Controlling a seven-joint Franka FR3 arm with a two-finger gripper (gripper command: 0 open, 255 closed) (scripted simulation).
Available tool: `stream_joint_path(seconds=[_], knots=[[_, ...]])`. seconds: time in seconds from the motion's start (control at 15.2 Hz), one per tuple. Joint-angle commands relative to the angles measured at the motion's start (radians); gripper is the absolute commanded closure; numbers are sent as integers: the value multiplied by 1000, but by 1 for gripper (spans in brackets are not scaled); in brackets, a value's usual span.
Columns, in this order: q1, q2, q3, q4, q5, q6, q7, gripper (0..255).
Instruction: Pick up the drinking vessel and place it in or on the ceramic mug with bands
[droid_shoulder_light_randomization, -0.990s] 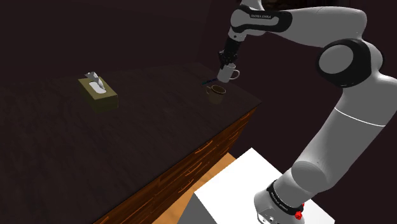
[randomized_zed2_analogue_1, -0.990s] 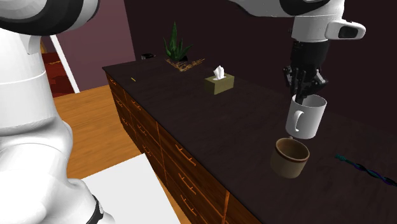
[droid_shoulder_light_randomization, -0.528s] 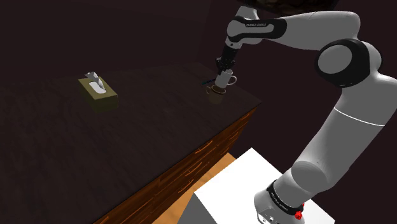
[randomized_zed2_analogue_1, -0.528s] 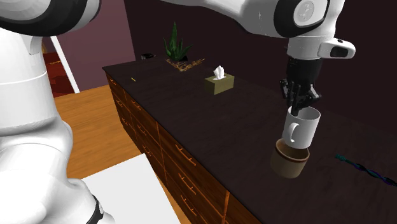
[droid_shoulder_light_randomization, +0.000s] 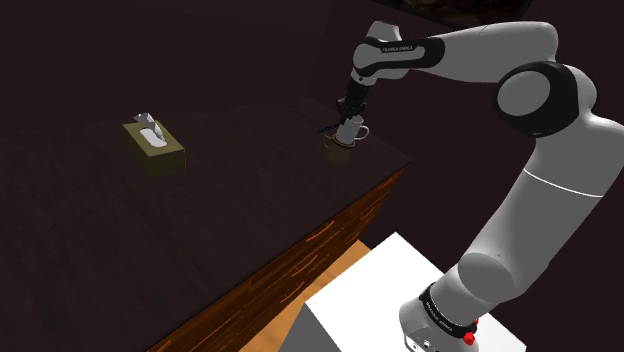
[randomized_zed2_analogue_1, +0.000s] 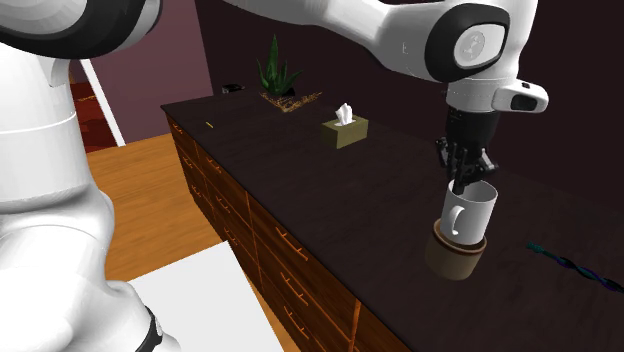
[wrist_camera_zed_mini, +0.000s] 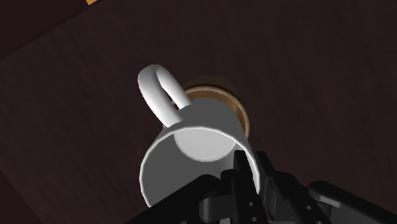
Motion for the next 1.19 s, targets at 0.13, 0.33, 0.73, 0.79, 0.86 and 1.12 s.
stream_joint_path(seconds=[0.13,0.33,0.73,0.79,0.86,1.12], knots=[[0,0,0,-2,0,2,0,255],[0,0,0,-2,0,2,0,0],[1,-10,0,18,-1,-28,0,0],[2,-19,0,40,-1,-59,1,0],[2,-27,1,63,-1,-89,1,0],[3,-32,1,82,-2,-114,1,0]])
